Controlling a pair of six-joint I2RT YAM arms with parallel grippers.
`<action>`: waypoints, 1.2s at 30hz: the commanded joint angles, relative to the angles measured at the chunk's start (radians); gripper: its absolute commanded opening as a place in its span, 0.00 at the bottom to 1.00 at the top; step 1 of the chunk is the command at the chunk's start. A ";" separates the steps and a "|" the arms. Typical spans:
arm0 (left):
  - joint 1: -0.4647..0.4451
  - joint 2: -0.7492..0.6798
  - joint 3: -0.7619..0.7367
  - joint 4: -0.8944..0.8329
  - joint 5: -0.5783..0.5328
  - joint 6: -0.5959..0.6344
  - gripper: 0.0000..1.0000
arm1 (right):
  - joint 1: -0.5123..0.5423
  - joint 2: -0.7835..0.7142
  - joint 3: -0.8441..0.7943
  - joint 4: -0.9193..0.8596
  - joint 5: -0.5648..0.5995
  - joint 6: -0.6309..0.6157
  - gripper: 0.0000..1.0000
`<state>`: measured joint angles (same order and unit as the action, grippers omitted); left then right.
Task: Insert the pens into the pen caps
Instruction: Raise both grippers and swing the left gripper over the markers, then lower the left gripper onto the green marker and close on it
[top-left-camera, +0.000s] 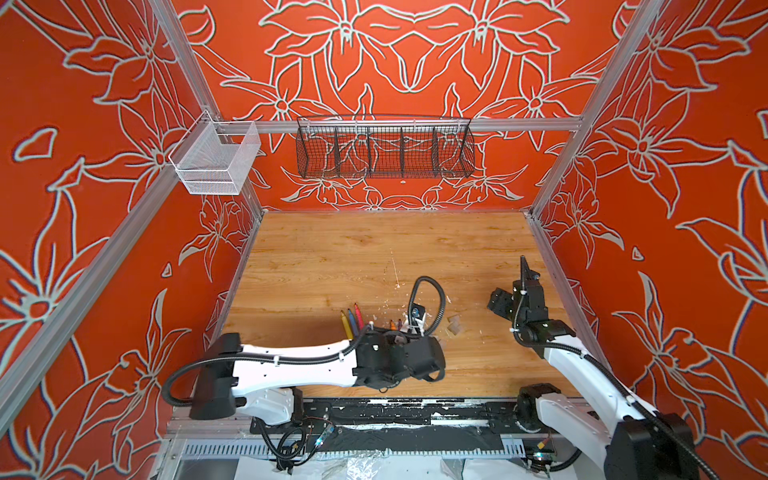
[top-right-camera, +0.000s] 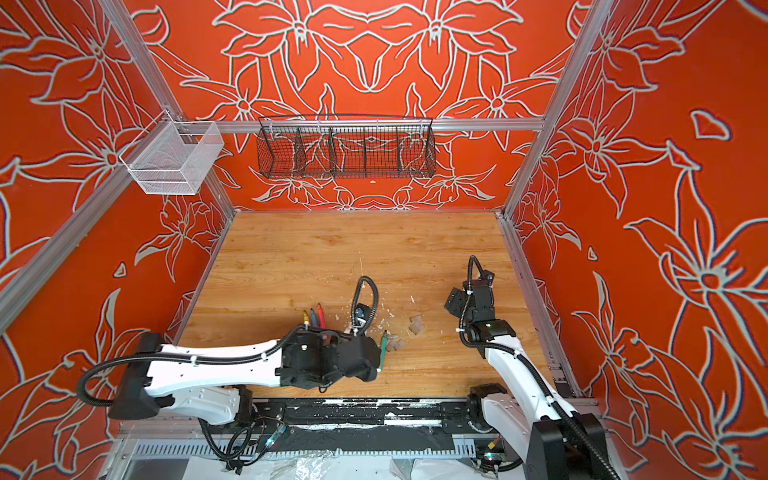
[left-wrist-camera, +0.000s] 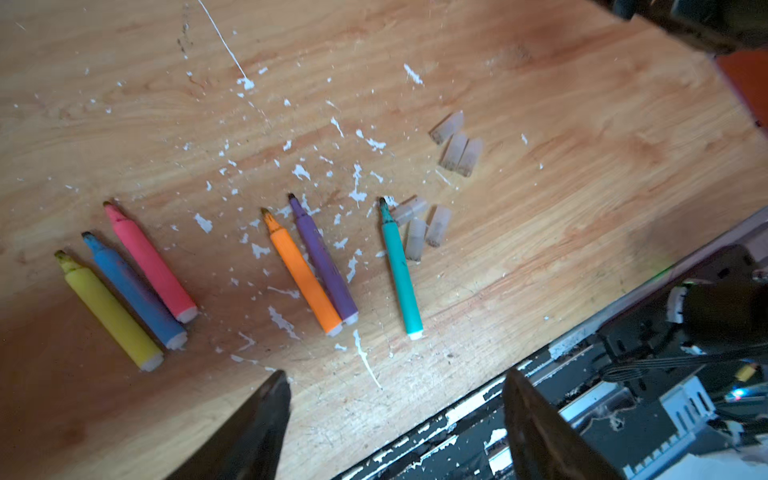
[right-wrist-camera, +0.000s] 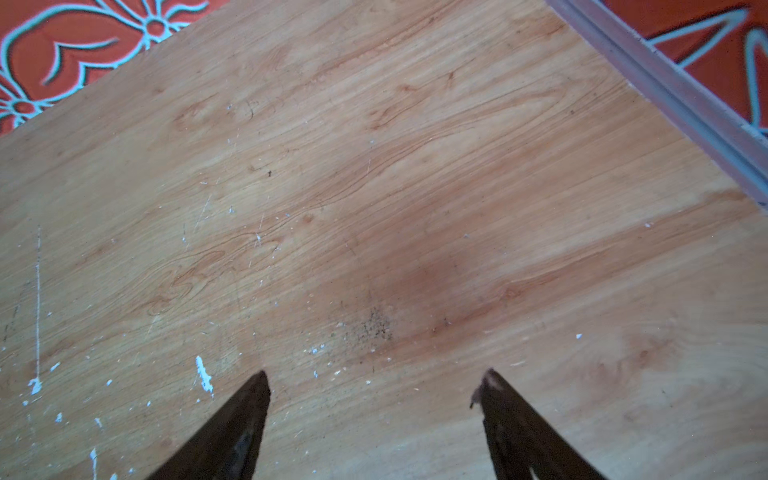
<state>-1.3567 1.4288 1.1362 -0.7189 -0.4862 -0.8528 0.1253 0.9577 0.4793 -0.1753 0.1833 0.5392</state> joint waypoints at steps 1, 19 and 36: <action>-0.021 0.078 0.025 -0.099 -0.042 -0.112 0.73 | -0.003 0.012 0.011 0.007 0.046 0.011 0.79; 0.067 0.255 -0.018 0.118 0.125 -0.038 0.60 | -0.003 -0.048 -0.025 -0.008 0.024 0.018 0.74; 0.131 0.423 0.066 0.116 0.193 0.004 0.47 | -0.004 -0.044 -0.023 -0.008 0.020 0.016 0.72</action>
<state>-1.2396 1.8244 1.1835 -0.5941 -0.3027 -0.8543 0.1253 0.9142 0.4595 -0.1768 0.1940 0.5396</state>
